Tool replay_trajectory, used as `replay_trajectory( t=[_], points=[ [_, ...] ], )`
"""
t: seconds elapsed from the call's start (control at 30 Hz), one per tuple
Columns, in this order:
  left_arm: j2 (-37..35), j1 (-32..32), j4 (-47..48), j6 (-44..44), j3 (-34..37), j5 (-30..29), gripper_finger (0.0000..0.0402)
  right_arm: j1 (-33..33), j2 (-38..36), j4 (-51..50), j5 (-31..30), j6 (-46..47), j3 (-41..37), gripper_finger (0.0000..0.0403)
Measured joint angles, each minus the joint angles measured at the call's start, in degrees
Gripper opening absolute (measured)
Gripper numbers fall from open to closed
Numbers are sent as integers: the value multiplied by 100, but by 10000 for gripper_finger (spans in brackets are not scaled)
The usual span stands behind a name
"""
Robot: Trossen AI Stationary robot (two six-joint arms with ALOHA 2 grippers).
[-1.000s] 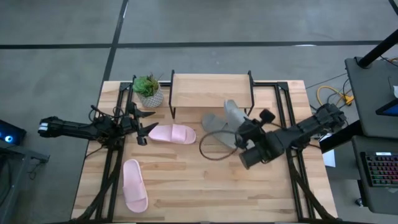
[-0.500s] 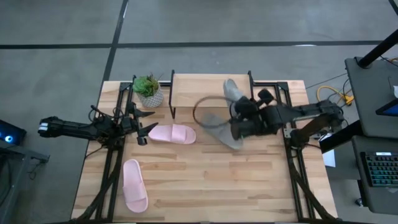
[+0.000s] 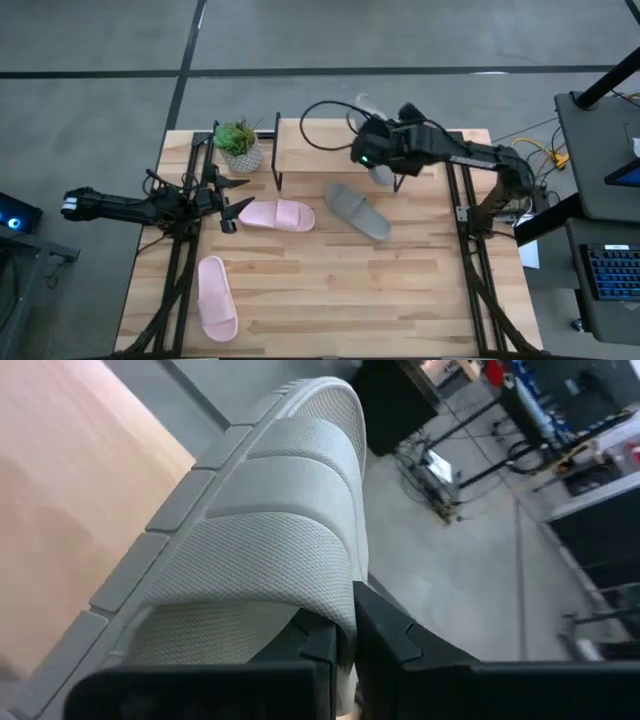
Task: Pick and place slides into the shelf
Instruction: Put the right gray slide on the shelf
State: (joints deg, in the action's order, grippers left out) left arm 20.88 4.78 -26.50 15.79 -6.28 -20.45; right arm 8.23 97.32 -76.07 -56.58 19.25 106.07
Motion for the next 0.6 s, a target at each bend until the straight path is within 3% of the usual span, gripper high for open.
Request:
replay_trajectory(
  t=[0.17, 0.5, 0.6],
  points=[
    [4, 1, 2, -2, 1, -1, 208, 338, 621, -133, 2, -481, 569, 12],
    [9, 2, 4, -2, 4, -2, 208, 736, 1787, -1407, 7, -455, 1705, 12],
    [9, 2, 4, -2, 7, -2, 208, 811, 1927, -1396, 275, -678, 1792, 12]
  ],
)
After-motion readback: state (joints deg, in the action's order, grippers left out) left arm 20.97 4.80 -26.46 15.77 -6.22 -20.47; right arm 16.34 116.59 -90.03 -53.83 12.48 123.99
